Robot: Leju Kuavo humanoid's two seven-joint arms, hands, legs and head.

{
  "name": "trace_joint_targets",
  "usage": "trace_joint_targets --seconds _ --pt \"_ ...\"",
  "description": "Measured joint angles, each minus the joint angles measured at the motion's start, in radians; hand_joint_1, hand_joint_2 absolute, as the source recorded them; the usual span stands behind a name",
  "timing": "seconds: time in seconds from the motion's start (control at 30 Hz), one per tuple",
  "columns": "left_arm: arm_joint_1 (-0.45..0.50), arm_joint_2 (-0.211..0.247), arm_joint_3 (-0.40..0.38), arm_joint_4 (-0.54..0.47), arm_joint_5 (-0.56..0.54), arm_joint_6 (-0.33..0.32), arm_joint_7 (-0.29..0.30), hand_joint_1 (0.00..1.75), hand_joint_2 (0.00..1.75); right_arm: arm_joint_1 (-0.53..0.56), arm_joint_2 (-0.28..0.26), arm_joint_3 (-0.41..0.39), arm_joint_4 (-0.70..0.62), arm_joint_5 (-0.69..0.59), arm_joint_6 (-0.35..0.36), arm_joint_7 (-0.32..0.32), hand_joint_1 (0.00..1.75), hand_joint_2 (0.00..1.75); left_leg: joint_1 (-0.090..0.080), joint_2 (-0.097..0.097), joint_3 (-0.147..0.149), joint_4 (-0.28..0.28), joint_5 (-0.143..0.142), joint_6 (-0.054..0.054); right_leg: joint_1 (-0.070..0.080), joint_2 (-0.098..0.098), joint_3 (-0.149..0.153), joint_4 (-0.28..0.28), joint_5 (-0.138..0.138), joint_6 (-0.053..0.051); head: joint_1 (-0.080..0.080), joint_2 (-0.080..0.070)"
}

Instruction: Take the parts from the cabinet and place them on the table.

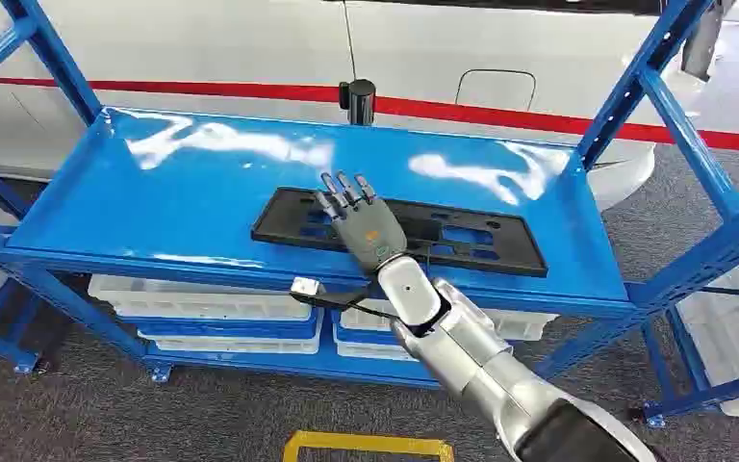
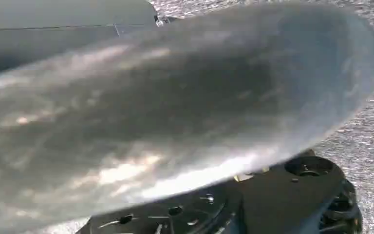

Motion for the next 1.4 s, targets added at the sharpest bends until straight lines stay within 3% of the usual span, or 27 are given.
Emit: trace_joint_targets --seconds 0.07,0.1,0.13,0.17,0.2,0.23,0.27,0.3,0.4,0.43,0.47,0.63,0.77,0.9,1.4 --pt "0.000 0.000 0.001 0.000 0.000 0.001 0.000 0.00 0.00 -0.008 0.000 -0.006 0.027 0.000 0.016 0.016 0.00 1.75 -0.003 0.000 0.001 0.000 -0.004 0.006 0.000 0.000 -0.096 0.161 -0.044 -0.005 0.000 0.000" --pt "0.000 0.000 0.001 0.000 0.000 0.002 0.000 0.00 0.00 -0.009 0.000 -0.011 0.040 0.000 0.022 0.020 0.00 1.75 -0.003 -0.001 0.002 0.000 -0.006 0.008 0.000 0.000 -0.132 0.210 -0.048 -0.003 0.000 0.000" --pt "0.000 0.000 0.003 0.000 0.000 0.003 0.000 0.00 0.00 -0.009 0.000 -0.017 0.050 0.000 0.027 0.023 0.00 1.75 -0.004 -0.004 0.005 0.000 -0.008 0.008 0.000 0.000 -0.146 0.212 -0.036 0.001 0.000 0.000" --pt "0.000 0.000 0.005 0.000 0.000 0.005 0.000 0.00 0.00 -0.012 -0.002 -0.022 0.058 0.000 0.031 0.026 0.00 1.75 -0.004 -0.006 0.009 0.000 -0.010 0.008 0.001 0.000 -0.136 0.173 -0.010 0.007 0.000 0.000" --pt "0.001 0.000 0.008 0.000 0.000 0.006 0.000 0.00 0.00 -0.021 -0.001 -0.026 0.067 0.000 0.040 0.028 0.00 1.75 -0.004 -0.007 0.016 0.000 -0.014 0.006 0.002 0.000 -0.101 0.082 0.037 0.014 0.000 0.000" --pt "0.001 -0.001 0.010 0.000 0.000 0.008 0.000 0.00 0.00 -0.030 0.002 -0.029 0.076 0.000 0.052 0.028 0.00 1.75 -0.004 -0.007 0.023 0.000 -0.018 0.004 0.004 0.000 -0.060 -0.009 0.077 0.016 0.000 0.000" --pt "0.001 -0.004 0.012 0.000 -0.003 0.013 -0.001 0.00 0.00 -0.040 0.004 -0.034 0.090 0.000 0.066 0.032 0.00 1.75 -0.004 -0.007 0.025 -0.001 -0.021 0.001 0.007 -0.002 -0.025 -0.087 0.102 0.011 0.001 0.000" --pt "-0.002 -0.004 0.015 0.000 -0.004 0.022 -0.002 0.00 0.00 -0.046 0.006 -0.038 0.101 0.000 0.078 0.036 0.00 1.75 -0.013 -0.011 0.026 0.001 -0.028 -0.007 0.014 -0.001 -0.013 -0.094 0.104 0.003 -0.002 0.000" --pt "-0.003 -0.005 0.020 0.000 -0.014 0.046 -0.008 0.00 0.00 -0.066 0.013 -0.047 0.131 0.000 0.125 0.037 0.00 1.75 -0.009 -0.010 0.038 -0.019 -0.026 -0.021 0.020 0.001 -0.011 -0.100 0.106 -0.014 0.000 0.000" --pt "-0.002 -0.005 0.022 0.000 -0.019 0.052 -0.010 0.00 0.00 -0.072 0.015 -0.051 0.138 0.000 0.136 0.042 0.00 1.75 -0.011 -0.008 0.043 -0.017 -0.031 -0.005 0.012 0.002 0.000 -0.114 0.117 -0.005 -0.002 0.000" --pt "-0.001 -0.005 0.024 0.000 -0.023 0.057 -0.011 0.00 0.00 -0.082 0.017 -0.051 0.151 0.000 0.143 0.048 0.00 1.75 -0.014 -0.006 0.050 -0.028 -0.023 0.026 0.013 0.002 0.004 -0.116 0.116 -0.006 -0.003 0.000" --pt "-0.002 -0.006 0.025 0.000 -0.033 0.070 -0.014 0.00 0.00 -0.102 0.018 -0.067 0.196 0.000 0.162 0.071 0.00 1.75 -0.014 0.002 0.070 -0.046 -0.027 0.015 0.015 0.006 0.013 -0.117 0.110 -0.015 -0.002 0.000" --pt "-0.002 -0.006 0.025 0.000 -0.034 0.072 -0.014 0.00 0.00 -0.109 0.018 -0.073 0.213 0.000 0.164 0.074 0.00 1.75 -0.013 0.002 0.074 -0.053 -0.023 -0.013 0.016 0.007 0.013 -0.116 0.108 -0.019 -0.002 0.000" --pt "-0.002 -0.006 0.025 0.000 -0.034 0.072 -0.014 0.00 0.00 -0.112 0.018 -0.074 0.222 0.000 0.165 0.076 0.00 1.75 -0.013 0.002 0.075 -0.054 -0.022 -0.018 0.016 0.007 0.013 -0.116 0.108 -0.019 -0.002 0.000" --pt "-0.002 -0.006 0.032 0.000 -0.036 0.082 -0.014 0.00 0.00 -0.122 0.018 -0.075 0.239 0.000 0.188 0.089 0.00 1.75 -0.019 0.003 0.079 -0.053 -0.022 -0.018 0.011 0.007 0.018 -0.117 0.109 -0.019 -0.002 0.000"
